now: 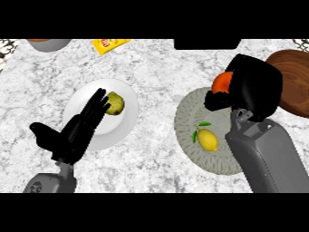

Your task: Pick the squash from the placemat and place it in the bowl

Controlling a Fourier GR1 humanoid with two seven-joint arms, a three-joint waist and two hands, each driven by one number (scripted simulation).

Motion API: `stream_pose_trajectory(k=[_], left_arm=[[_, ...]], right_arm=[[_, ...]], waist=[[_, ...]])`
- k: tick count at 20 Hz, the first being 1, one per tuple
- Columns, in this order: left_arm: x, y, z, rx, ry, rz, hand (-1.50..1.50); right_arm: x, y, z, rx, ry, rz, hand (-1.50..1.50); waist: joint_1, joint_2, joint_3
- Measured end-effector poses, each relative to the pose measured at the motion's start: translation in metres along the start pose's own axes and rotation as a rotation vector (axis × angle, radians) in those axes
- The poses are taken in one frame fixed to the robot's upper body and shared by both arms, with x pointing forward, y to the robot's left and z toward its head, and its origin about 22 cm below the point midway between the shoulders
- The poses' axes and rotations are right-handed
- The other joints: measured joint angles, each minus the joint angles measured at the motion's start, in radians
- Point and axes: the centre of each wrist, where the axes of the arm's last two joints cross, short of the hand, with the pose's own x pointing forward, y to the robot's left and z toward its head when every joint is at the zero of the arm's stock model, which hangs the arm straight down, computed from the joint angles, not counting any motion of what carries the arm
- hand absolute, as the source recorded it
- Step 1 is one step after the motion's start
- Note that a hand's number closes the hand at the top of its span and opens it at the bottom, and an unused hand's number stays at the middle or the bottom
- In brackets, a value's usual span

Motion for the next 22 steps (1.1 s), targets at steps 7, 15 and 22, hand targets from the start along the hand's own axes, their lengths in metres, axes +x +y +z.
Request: stream_pose_trajectory(k=[7, 15, 22], left_arm=[[0.000, 0.000, -0.001, -0.009, -0.002, 0.000, 0.00], [0.001, 0.001, -0.004, -0.021, -0.006, -0.001, 0.00], [0.007, -0.007, -0.010, -0.023, -0.010, -0.004, 0.00]], right_arm=[[-0.008, -0.052, -0.013, -0.110, 0.021, -0.032, 1.50], [-0.041, -0.071, -0.066, -0.156, 0.124, -0.028, 1.50], [-0.086, -0.061, -0.117, -0.177, 0.181, -0.085, 1.50]], waist=[[0.006, 0.003, 0.000], [0.012, 0.007, 0.001], [0.016, 0.009, 0.001]])
